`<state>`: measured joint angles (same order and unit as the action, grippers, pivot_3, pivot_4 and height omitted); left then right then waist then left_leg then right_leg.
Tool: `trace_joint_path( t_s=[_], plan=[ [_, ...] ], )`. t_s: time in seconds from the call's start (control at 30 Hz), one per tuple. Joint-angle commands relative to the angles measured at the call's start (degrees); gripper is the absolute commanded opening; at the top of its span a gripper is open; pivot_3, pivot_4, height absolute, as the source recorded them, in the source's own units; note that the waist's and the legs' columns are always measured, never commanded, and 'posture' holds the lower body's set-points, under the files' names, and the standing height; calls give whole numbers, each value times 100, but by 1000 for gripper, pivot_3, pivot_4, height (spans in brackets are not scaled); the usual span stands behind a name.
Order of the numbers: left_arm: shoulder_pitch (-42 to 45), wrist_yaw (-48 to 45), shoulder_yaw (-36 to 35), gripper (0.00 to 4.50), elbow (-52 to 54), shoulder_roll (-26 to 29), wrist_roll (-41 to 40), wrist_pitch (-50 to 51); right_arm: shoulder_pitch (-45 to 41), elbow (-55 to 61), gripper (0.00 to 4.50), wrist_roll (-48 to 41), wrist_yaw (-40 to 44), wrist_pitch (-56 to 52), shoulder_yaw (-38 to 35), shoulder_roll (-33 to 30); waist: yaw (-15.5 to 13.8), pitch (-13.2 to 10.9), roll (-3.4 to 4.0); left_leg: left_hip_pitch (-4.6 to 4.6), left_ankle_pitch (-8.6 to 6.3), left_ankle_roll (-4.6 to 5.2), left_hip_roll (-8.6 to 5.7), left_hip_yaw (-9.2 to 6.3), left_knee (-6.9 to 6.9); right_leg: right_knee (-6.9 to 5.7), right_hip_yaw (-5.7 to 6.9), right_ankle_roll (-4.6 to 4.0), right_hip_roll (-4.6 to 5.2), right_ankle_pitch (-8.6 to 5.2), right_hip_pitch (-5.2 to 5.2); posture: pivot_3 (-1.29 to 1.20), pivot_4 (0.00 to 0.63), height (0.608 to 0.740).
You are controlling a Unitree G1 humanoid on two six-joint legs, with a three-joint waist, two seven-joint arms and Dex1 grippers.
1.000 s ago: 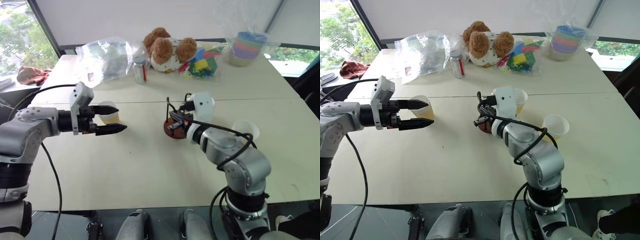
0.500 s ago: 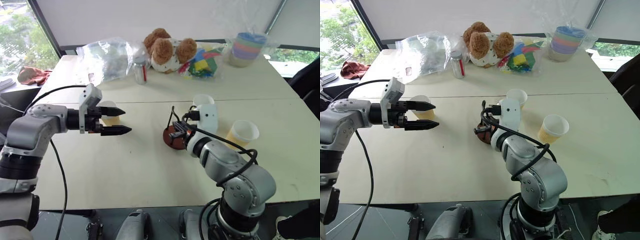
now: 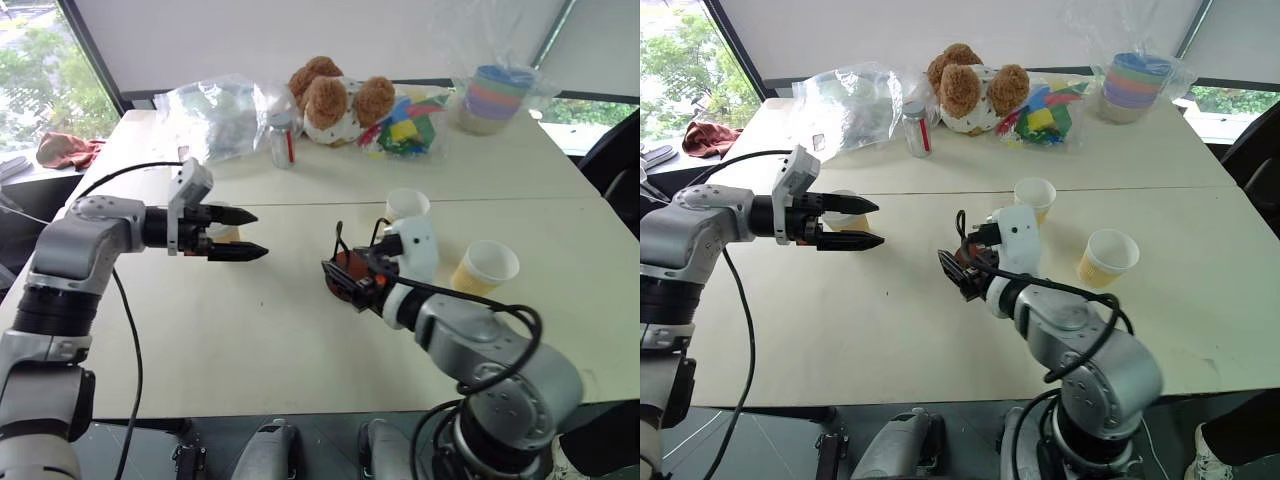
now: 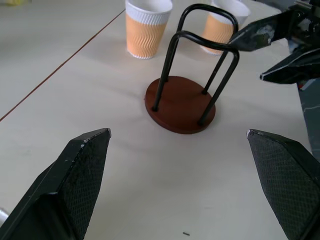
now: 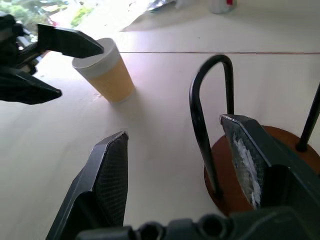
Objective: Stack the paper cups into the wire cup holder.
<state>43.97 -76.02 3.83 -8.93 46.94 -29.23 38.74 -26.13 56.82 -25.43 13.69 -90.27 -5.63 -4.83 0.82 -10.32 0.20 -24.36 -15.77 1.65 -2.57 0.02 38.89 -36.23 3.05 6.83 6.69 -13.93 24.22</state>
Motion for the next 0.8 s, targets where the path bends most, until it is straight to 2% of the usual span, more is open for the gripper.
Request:
trace_joint_path(
  t_s=[0.03,0.17,0.23,0.33,0.4,0.43,0.5,0.57,0.7,0.8],
  plan=[
    [42,-278,87,4500,449,-23,-208,229,-114,279,3139,-676,978,-64,-621,-595,-6,0,0,0,0,1,0,0,1,0,0,0,0,0,0,0,150,740],
    [-206,-371,188,4500,1179,-115,-515,604,-60,292,3139,-1437,1853,-1,-1297,-1216,-6,-1,-1,0,-3,6,2,-2,3,1,-1,0,1,0,-6,0,150,740],
    [-303,-411,303,4500,1457,-98,-496,588,-144,154,3139,-2066,2502,-115,-1908,-1686,-6,-1,-1,0,-3,6,5,-2,3,1,-2,0,0,0,-5,0,150,740],
    [-285,-482,430,4500,1635,-9,-342,444,-153,-771,3139,-2751,3589,-60,-2794,-3362,-36,-6,0,0,-7,12,4,-1,15,9,-1,0,3,0,-15,0,150,740],
    [-274,-515,467,4500,1769,50,-326,399,34,-1627,3139,-2645,4053,401,-2995,-4377,-36,-7,-7,5,-13,22,3,-2,22,19,2,0,6,0,-29,0,150,740],
    [-272,-510,461,4500,1852,56,-371,433,234,-2029,3139,-2358,4251,853,-2916,-4872,-37,-7,-8,12,-14,24,3,-2,23,19,2,0,7,0,-39,0,150,740],
    [-277,-437,470,4500,2175,36,-442,470,698,-3060,3139,-1279,4695,2376,-2253,-5890,-37,-8,-7,31,-16,27,5,-3,20,27,5,-1,7,-1,-59,0,150,740],
    [-279,-391,662,4500,2439,59,-200,260,1045,-3852,3139,-489,5108,3726,-1573,-6503,-18,-7,-11,44,-18,30,6,0,20,37,4,1,8,-2,-77,0,150,740],
    [-265,-312,726,4500,2695,-2,-225,239,955,-4962,3139,170,5623,5176,-716,-6799,3,-9,-8,62,-20,32,8,8,20,35,-4,1,8,-2,-86,0,150,740],
    [-260,-240,690,4500,2733,-43,-273,275,688,-5465,3139,443,5822,5697,-313,-6784,-8,-14,0,63,-19,31,8,10,20,30,-7,0,9,-2,-82,0,150,740]
  ],
)
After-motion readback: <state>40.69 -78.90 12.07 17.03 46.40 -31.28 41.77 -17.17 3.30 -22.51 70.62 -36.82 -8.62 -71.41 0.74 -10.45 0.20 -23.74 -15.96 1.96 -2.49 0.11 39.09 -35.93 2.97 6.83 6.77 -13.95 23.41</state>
